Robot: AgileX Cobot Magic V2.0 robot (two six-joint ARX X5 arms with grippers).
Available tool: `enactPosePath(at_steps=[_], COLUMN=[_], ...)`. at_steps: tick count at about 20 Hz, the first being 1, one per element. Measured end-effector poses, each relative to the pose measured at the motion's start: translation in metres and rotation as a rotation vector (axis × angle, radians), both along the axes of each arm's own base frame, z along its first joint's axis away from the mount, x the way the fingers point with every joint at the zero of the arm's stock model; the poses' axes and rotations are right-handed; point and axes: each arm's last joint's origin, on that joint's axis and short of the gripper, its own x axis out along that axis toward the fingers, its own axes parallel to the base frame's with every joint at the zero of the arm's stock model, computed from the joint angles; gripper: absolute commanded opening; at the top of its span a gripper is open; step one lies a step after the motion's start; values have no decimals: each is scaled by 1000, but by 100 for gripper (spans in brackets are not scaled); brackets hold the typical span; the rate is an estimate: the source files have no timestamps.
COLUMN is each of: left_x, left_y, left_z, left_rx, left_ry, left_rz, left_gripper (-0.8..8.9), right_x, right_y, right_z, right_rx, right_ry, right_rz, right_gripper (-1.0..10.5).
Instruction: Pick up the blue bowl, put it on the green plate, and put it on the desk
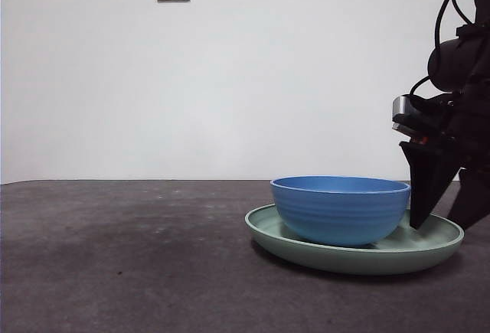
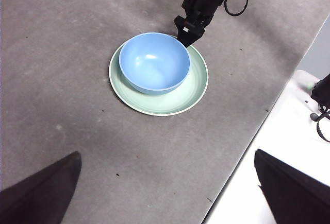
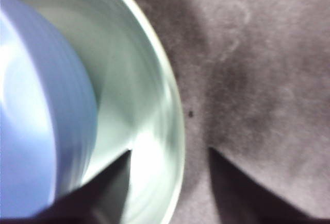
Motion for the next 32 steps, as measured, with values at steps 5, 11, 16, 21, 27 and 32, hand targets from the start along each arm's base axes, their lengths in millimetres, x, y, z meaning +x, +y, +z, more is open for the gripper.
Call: enactPosePath(at_steps=[5, 11, 16, 21, 27, 32], left_x=[0, 0, 0, 0, 0, 0], left_y=[0, 0, 0, 0, 0, 0], left_z=[0, 0, 0, 0, 0, 0], left_rx=[0, 2, 2, 1, 1, 0], left_ry=[0, 3, 4, 5, 5, 5], left_rz=[0, 0, 1, 1, 2, 2], left_gripper=[688, 688, 688, 688, 688, 688], right_x=[0, 1, 12, 17, 14, 12], right_y=[1, 2, 7, 37, 89, 116], right_z=[0, 2, 32, 52, 58, 43], right_rx=[-1, 30, 129, 175, 237, 235], right_ry=[-5, 1, -29, -73, -140, -98], right_rz=[2, -10, 7, 41, 76, 82], right_gripper=[11, 11, 11, 11, 11, 11])
